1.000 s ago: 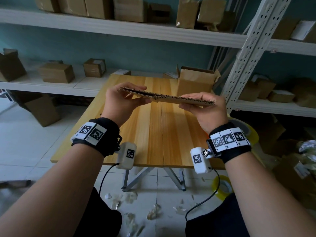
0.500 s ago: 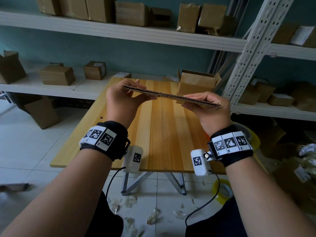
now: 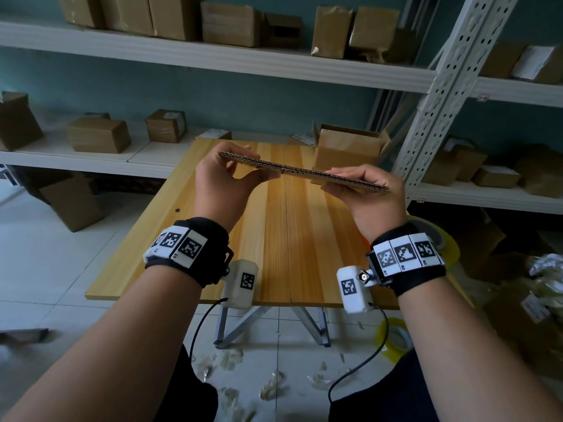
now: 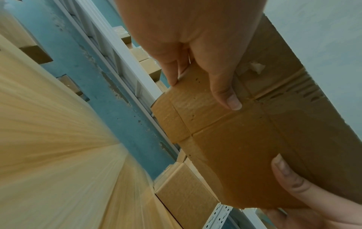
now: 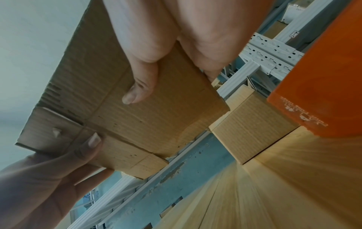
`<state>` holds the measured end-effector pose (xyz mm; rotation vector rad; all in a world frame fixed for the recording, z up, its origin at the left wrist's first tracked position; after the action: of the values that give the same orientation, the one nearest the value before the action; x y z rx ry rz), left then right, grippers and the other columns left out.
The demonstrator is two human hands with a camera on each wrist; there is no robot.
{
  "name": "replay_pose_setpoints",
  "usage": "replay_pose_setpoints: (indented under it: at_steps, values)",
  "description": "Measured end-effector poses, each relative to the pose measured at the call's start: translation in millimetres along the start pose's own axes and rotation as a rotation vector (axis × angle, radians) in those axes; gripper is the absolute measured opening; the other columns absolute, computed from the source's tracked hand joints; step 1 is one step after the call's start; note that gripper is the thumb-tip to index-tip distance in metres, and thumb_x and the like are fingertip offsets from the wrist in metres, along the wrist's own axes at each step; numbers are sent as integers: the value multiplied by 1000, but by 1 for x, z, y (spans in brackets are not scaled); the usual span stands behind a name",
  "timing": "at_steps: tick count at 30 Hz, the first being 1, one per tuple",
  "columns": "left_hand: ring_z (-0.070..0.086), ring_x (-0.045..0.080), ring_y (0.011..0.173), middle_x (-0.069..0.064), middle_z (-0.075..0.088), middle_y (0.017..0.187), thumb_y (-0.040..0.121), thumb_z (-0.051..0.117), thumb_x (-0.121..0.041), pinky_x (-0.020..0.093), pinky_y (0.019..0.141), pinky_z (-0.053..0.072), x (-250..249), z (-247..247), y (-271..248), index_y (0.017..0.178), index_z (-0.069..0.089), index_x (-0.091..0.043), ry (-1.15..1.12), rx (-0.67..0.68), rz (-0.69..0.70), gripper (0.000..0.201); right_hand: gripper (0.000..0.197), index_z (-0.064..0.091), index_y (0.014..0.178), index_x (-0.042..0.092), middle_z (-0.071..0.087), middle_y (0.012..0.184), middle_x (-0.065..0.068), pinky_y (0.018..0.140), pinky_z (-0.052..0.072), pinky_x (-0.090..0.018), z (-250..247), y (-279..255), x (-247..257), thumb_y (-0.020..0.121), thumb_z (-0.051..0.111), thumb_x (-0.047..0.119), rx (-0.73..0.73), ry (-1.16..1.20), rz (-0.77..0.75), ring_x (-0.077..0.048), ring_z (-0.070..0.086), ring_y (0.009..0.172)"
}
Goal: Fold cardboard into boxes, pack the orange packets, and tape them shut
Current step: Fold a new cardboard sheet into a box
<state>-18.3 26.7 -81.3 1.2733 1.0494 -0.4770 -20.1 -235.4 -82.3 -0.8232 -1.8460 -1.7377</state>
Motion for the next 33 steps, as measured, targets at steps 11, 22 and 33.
replay_pose_setpoints:
  at_steps: [11,22,33]
  values:
    - [64,-3,119,-8,70,113,59,103,-25,19,105,51,-5,0,-4,109,65,-8,18,25,31,64,22,72,93,6,79,107,-12,96,60,-54,5,-4,3,78,86,-3,-10,-56,58,-26,76,106]
    - [57,6,129,-9,60,126,49,104,-41,36,110,52,-8,5,-9,121,49,-18,30,106,56,94,42,66,104,18,71,100,11,87,56,-19,7,-4,13,75,91,2,-22,-240,57,2,68,100]
    - [49,2,122,-9,47,134,68,100,-29,4,94,44,-5,16,-14,149,29,-15,232,362,112,109,93,49,140,24,64,133,6,114,47,-52,11,-12,4,62,98,32,12,-270,266,-15,58,131]
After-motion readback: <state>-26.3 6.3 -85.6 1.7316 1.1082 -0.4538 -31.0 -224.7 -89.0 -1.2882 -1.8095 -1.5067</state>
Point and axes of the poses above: each hand's wrist, its own y-axis towards the middle knuckle, its own z-axis out of the palm, x = y × z, the point moved 4 cm from there along y, towards the middle knuckle
